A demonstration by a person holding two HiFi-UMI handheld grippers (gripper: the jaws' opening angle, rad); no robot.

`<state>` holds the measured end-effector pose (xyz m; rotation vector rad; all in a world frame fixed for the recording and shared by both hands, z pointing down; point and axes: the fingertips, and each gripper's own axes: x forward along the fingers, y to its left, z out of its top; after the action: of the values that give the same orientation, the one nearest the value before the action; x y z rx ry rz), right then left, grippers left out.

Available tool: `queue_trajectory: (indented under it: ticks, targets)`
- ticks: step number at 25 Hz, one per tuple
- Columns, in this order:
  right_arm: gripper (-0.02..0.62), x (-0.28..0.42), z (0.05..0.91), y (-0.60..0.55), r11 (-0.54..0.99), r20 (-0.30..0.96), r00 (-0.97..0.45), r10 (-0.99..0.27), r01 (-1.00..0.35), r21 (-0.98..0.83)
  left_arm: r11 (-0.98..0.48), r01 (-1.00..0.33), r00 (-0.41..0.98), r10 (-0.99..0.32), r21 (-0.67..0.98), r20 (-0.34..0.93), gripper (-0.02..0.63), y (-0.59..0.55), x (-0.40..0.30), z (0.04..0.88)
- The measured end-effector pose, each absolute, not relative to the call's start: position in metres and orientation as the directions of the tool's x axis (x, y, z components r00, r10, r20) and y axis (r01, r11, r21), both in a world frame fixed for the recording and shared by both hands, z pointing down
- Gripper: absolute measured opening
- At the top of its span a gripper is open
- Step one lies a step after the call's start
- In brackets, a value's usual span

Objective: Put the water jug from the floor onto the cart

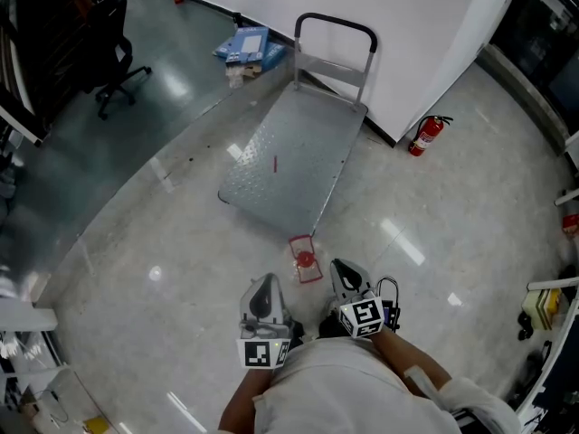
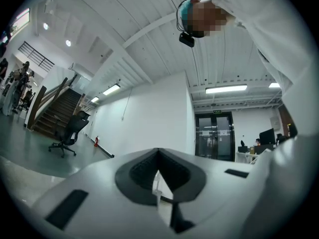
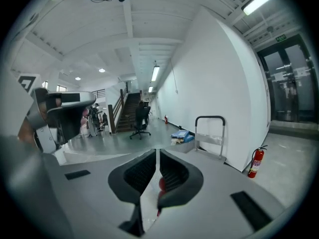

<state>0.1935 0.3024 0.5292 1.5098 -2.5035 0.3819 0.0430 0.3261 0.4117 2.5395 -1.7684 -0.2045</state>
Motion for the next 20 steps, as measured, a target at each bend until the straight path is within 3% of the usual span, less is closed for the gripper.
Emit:
queue_trajectory:
  ticks: [4,8,11,15,20]
  targets:
    - [0.020,0.180,0.565,0.278,0.466,0.396,-0.465,-0.792,-0.879,-0.100,-0.331,-0.937,0.322,-0.942,0.107,-0.090,0.003,0.320,0.033,0.407]
    - [0.114,0.157,0.618,0.247,0.496,0.519,-0.482,-0.706,-0.860,-0.123,-0.319,-0.942,0.310,-0.946,0.107,-0.090,0.003,0.308,0.020,0.409]
    - [0.154,0.141,0.691,0.240,0.510,0.665,-0.476,-0.576,-0.845,-0.163,-0.302,-0.947,0.296,-0.953,0.114,-0.067,0.003,0.298,0.013,0.423]
    - [0.218,0.126,0.823,0.253,0.501,0.857,-0.416,-0.304,-0.835,-0.227,-0.299,-0.944,0.299,-0.954,0.143,-0.026,0.003,0.284,0.005,0.453]
    - [0.267,0.128,0.928,0.257,0.464,0.937,-0.304,-0.172,-0.864,-0.195,-0.302,-0.933,0.317,-0.947,0.194,0.049,0.003,0.283,-0.007,0.488]
